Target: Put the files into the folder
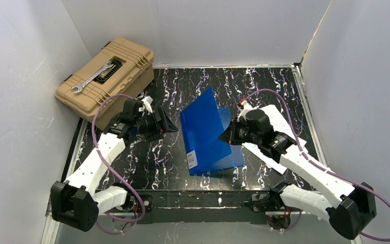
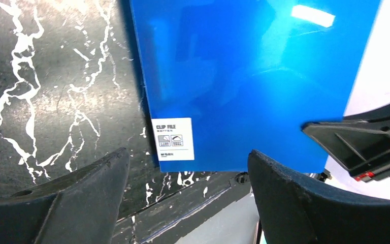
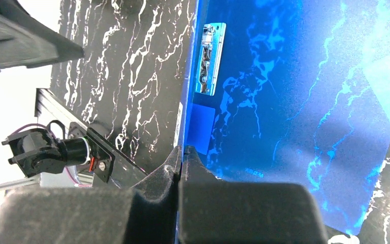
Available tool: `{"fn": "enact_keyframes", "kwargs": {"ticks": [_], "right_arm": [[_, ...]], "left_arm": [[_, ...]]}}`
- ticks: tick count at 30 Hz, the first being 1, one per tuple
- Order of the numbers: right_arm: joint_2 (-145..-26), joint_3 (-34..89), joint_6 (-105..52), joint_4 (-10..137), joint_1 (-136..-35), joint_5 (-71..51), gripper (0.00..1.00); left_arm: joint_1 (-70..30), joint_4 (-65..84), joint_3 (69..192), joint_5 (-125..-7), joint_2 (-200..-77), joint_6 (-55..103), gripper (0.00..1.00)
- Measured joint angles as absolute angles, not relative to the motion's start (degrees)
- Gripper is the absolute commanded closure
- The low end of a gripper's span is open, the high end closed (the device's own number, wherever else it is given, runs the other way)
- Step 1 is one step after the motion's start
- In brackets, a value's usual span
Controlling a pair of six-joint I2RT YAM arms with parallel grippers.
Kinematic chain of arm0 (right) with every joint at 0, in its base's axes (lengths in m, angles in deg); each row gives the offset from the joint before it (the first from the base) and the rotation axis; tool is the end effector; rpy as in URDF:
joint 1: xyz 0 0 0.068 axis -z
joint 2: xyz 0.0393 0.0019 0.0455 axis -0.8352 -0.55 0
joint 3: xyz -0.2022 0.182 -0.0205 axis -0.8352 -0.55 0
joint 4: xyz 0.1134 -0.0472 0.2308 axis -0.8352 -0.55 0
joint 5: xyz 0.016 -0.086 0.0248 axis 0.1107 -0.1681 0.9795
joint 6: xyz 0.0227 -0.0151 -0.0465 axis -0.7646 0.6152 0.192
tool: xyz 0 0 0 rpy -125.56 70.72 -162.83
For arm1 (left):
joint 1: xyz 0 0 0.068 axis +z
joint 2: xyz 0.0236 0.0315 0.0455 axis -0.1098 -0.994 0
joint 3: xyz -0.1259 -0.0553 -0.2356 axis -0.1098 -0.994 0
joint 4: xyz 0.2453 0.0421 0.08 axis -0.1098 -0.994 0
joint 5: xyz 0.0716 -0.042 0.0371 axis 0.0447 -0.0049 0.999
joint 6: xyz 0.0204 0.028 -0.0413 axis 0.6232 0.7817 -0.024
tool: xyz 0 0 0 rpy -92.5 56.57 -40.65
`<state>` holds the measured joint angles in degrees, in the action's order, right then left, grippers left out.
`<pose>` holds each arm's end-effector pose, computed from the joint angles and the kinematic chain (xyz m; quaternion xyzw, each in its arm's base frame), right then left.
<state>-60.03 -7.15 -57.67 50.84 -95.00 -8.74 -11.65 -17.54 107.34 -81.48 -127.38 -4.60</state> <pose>0.1688 0.1403 0.2758 -0.0401 0.8544 0.3698 0.3628 0.2226 -0.0872 0.2756 -0.0860 0.8875 -0.3636 0.2697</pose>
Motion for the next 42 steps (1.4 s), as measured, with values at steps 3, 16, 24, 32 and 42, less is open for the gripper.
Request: {"fn": "enact_keyframes", "kwargs": {"ticks": [3, 16, 24, 32, 42], "right_arm": [[-62.1, -2.6, -55.9, 46.5, -96.4, -9.7, 0.99], [-74.4, 19.5, -52.2, 28.4, -116.3, -29.0, 0.99], [-84.4, 31.4, -53.5, 19.0, -128.4, -44.8, 0.99], [-93.8, 41.1, -55.1, 12.7, -136.5, -56.4, 0.99], [-104.8, 52.8, -57.2, 4.6, -142.2, -67.1, 0.99]], "left_arm": [[-11.7, -21.0, 111.9, -82.6, -127.0, -3.3, 0.11], [-11.7, -29.2, 127.5, -88.2, -129.5, -0.4, 0.06], [-11.8, -30.3, 131.6, -90.4, -133.1, -0.5, 0.06], [-12.3, -31.7, 131.7, -90.1, -136.9, -0.4, 0.16], [-13.6, -35.0, 131.7, -88.2, -139.4, 1.1, 0.63]]}}
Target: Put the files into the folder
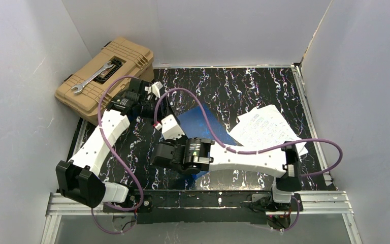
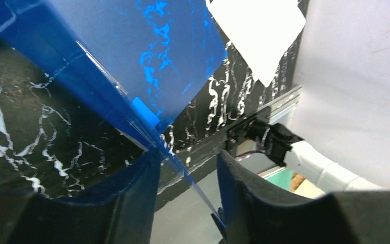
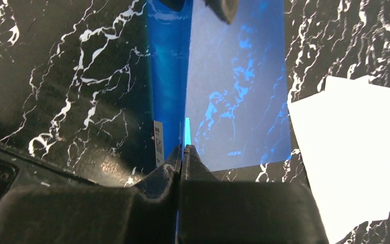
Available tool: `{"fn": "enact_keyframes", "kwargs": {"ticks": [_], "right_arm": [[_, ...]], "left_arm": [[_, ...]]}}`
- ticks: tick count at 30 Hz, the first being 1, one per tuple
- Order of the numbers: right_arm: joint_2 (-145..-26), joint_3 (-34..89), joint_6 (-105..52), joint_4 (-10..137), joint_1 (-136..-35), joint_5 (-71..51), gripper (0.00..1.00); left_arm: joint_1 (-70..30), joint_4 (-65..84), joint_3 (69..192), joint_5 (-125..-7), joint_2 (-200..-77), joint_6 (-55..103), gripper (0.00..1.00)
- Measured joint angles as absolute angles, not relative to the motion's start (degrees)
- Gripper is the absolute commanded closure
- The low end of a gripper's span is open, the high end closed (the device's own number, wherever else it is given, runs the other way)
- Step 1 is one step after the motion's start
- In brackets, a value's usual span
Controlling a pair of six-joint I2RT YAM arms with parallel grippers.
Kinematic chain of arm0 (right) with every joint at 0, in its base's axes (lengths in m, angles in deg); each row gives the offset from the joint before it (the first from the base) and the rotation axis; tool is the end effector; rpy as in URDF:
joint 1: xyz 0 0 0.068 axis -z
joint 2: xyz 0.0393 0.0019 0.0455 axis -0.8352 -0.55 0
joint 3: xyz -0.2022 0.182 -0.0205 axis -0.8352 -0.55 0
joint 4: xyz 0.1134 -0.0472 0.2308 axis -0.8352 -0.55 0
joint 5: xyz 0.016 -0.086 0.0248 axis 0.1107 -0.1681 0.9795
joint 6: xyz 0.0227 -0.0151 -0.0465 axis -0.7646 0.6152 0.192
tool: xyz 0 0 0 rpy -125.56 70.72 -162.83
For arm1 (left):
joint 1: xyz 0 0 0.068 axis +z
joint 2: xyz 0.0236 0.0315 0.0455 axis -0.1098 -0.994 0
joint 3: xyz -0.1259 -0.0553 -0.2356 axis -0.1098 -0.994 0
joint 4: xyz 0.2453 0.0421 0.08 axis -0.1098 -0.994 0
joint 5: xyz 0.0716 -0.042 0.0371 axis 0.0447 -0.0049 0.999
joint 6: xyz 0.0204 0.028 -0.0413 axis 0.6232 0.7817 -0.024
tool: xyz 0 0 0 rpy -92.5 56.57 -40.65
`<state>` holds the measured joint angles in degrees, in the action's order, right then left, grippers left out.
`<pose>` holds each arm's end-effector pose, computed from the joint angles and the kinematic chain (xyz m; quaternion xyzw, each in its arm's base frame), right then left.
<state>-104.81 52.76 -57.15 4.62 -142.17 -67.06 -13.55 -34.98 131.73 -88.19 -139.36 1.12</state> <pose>0.0553 0.3588 0.3517 -0.2521 0.8452 0.0212 0.4707 0.2557 -0.1115 0.3431 -0.0141 0.8975 -0.3841 0.2163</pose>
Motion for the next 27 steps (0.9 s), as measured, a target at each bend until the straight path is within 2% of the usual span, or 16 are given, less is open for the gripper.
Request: {"fn": "enact_keyframes", "kwargs": {"ticks": [5, 10, 13, 16, 19, 21, 27], "right_arm": [[-111.1, 60.0, -58.7, -1.9, -143.2, -71.1, 0.99], [-115.6, 64.4, -59.4, -5.0, -144.5, -73.6, 0.98], [-116.0, 64.8, -59.5, -5.0, -145.0, -73.9, 0.77], [-116.0, 64.8, -58.8, -3.9, -145.3, -74.1, 0.64], [-114.2, 63.4, -56.8, 0.4, -145.5, -73.2, 0.47], [-110.8, 60.5, -55.1, 3.6, -145.5, -71.4, 0.31], [-96.0, 50.6, -50.7, 13.5, -145.6, -65.9, 0.09]], "left_arm": [[-13.8, -36.3, 131.7, -86.8, -140.2, 2.0, 0.85], [-13.8, -37.2, 131.8, -85.8, -140.3, 2.4, 0.99], [-14.1, -38.1, 132.2, -85.5, -140.3, 2.4, 1.00], [-14.2, -38.3, 132.5, -85.1, -140.3, 2.7, 1.00], [-14.2, -37.9, 132.4, -85.2, -140.7, 3.2, 1.00], [-14.2, -37.3, 132.4, -85.3, -141.2, 3.7, 1.00], [-14.2, -35.5, 132.4, -85.3, -143.0, 5.8, 1.00]]}}
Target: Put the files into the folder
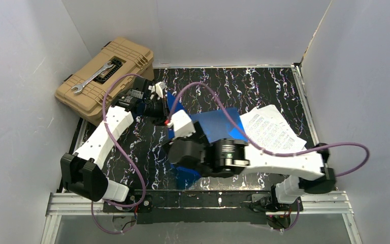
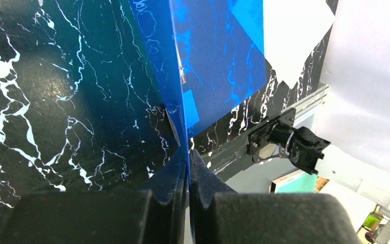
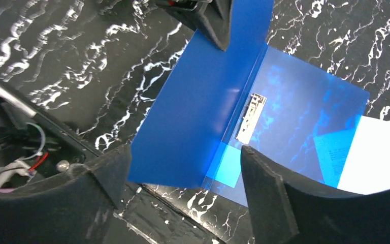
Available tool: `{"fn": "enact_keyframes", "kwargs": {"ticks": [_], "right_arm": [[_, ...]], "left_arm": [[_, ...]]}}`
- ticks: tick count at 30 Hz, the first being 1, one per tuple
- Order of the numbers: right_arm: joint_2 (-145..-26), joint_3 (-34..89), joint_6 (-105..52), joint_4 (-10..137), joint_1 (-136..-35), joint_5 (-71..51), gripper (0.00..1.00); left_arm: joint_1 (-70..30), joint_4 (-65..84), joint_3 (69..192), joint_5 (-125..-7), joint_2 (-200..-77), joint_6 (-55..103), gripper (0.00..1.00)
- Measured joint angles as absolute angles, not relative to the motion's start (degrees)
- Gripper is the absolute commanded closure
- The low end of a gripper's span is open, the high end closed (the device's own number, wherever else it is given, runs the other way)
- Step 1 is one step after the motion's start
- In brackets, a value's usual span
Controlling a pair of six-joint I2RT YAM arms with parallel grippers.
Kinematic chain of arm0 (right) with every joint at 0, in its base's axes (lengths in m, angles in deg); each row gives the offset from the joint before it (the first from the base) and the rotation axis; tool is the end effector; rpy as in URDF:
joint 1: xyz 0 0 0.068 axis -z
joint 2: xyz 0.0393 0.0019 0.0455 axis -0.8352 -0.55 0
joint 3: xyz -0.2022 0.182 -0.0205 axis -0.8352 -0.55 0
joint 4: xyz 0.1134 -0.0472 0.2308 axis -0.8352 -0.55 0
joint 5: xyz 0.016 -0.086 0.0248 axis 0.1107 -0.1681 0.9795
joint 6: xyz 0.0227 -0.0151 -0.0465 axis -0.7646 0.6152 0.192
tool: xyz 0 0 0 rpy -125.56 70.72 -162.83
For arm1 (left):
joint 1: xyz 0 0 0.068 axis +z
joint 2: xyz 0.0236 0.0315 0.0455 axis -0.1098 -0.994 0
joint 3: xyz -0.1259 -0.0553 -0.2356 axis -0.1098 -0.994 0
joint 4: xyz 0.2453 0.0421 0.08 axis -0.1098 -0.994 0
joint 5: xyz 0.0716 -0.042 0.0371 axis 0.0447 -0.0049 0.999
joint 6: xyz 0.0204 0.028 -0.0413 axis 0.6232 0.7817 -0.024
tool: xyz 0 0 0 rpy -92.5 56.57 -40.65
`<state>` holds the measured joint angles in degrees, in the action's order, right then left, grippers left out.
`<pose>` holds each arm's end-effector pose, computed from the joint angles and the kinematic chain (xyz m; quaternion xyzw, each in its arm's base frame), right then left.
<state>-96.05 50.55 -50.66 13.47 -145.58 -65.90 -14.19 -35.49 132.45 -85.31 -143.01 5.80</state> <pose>0.0329 0.3334 0.3993 -0.2632 0.8122 0.1232 0.5058 0.2686 -0.1180 0.3289 0.0104 0.9124 -0.3477 0.2158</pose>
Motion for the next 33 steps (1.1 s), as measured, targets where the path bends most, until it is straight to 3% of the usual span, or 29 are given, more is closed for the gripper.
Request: {"fn": "enact_keyframes", "kwargs": {"ticks": [3, 10, 21, 33], "right_arm": [[-88.2, 44.9, -49.3, 17.6, -145.6, -65.4, 0.02], [-76.4, 32.3, -50.3, 21.7, -144.6, -68.4, 0.01], [-77.3, 17.5, -54.5, 26.7, -127.8, -57.7, 0.01], [-89.9, 13.2, -55.8, 37.8, -121.1, -45.1, 0.01]], "left_arm": [[-14.2, -35.1, 132.4, -84.9, -143.7, 6.8, 1.00], [-14.2, -35.2, 131.8, -82.0, -143.8, 8.7, 1.00], [-14.2, -37.5, 128.3, -76.1, -141.2, 11.4, 1.00], [-14.2, -38.0, 124.4, -71.9, -138.2, 12.1, 1.00]]}}
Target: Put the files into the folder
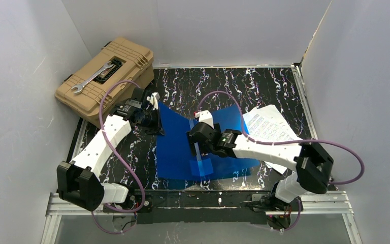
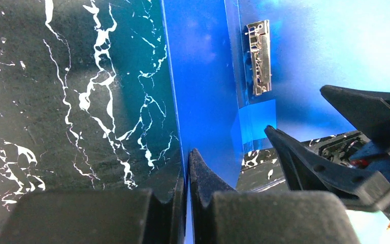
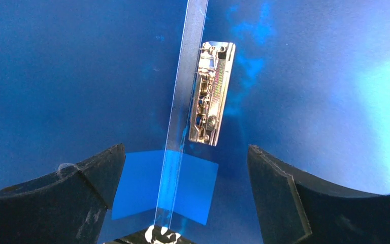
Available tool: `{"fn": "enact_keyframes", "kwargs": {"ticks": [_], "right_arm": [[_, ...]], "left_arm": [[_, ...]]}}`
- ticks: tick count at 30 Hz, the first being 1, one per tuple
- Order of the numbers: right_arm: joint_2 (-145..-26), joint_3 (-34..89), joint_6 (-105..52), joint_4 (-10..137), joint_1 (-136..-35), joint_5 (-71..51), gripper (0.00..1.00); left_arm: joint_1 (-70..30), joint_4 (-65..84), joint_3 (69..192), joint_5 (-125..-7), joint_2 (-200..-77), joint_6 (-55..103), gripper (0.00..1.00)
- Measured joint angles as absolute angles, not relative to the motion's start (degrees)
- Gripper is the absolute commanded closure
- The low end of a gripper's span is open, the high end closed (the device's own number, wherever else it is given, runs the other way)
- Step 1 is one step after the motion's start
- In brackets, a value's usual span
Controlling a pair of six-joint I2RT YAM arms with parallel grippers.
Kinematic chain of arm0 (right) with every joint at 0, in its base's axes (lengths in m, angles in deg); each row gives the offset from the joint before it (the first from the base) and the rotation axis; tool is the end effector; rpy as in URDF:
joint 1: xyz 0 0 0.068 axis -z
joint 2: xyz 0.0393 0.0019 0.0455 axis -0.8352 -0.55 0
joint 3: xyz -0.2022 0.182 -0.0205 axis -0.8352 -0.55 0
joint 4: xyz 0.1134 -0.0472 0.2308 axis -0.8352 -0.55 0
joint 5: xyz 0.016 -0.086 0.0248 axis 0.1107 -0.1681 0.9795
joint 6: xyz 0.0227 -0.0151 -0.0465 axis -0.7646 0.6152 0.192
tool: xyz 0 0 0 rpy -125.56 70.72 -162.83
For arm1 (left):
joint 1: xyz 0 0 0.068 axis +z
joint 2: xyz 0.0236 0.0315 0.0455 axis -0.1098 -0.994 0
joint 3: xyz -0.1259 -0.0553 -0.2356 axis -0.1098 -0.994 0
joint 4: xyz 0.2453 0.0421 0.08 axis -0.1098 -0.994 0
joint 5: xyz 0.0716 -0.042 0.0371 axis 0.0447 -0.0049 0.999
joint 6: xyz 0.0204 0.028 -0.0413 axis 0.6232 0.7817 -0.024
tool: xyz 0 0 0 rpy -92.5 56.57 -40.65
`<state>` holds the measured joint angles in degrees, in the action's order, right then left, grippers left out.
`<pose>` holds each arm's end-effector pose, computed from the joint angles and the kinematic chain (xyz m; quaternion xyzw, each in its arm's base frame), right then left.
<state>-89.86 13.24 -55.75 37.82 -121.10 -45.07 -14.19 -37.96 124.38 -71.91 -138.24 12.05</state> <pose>0.1504 0.2764 0.2498 -0.1437 0.9060 0.1103 0.3825 0.2465 -0.1015 0.3007 0.0127 0.9455 -0.2228 0.2372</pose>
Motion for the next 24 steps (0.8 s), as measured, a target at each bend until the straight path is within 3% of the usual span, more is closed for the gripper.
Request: {"fn": "enact_keyframes", "kwargs": {"ticks": [19, 22, 24], "right_arm": [[-102.5, 10.7, -56.8, 47.1, -118.6, -39.9, 0.01], [-102.8, 9.9, -57.0, 48.1, -118.4, -39.8, 0.01], [-103.2, 9.7, -57.2, 49.0, -118.3, -39.8, 0.01]], "left_arm": [[-14.2, -36.5, 120.2, -69.1, -137.3, 12.9, 1.00], [-14.2, -36.4, 119.7, -68.2, -137.3, 13.1, 0.89], [-14.2, -36.3, 119.6, -67.3, -137.3, 13.3, 0.76]]}}
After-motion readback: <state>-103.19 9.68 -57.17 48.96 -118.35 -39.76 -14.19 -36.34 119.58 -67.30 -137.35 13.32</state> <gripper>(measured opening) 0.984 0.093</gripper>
